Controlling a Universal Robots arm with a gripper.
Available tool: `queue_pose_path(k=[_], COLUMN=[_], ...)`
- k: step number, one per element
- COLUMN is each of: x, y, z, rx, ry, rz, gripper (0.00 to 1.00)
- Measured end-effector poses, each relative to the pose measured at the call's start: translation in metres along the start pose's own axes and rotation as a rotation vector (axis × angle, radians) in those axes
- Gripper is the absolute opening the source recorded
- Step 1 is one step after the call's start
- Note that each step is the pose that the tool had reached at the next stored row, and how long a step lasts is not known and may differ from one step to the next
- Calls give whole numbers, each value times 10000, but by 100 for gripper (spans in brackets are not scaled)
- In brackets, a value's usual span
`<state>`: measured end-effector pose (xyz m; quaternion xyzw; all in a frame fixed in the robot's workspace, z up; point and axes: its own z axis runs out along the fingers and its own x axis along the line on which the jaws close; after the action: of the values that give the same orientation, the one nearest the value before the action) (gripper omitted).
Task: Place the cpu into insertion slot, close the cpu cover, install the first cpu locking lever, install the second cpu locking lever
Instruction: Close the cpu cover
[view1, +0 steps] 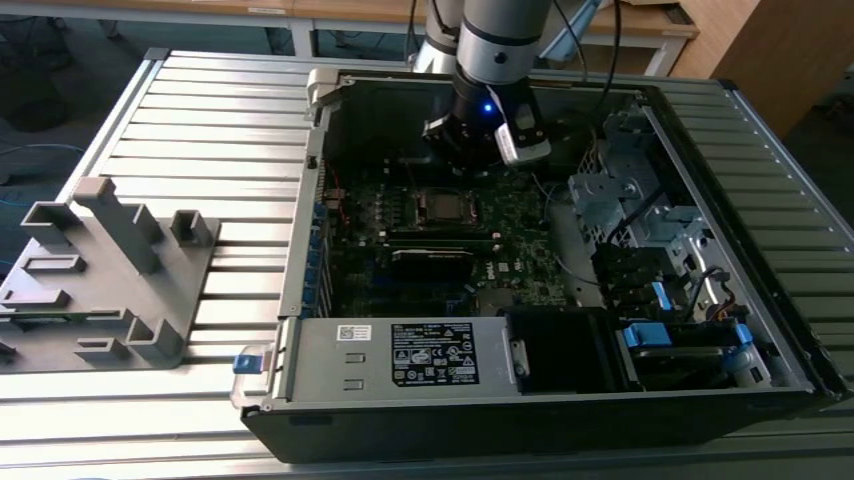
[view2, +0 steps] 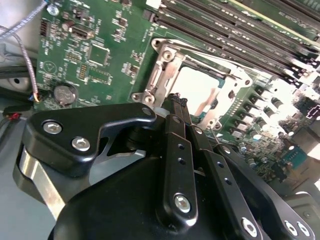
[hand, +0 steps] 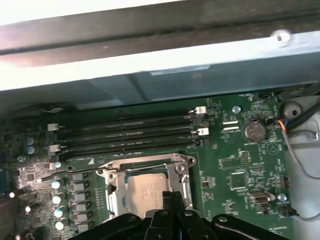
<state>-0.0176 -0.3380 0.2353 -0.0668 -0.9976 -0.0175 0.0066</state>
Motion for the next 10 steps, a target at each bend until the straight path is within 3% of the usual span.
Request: queue_pose_path(k=[10], x=[71], y=[-13], z=[102], rx=[-3], ry=[-53], rz=[-208], gripper=[11])
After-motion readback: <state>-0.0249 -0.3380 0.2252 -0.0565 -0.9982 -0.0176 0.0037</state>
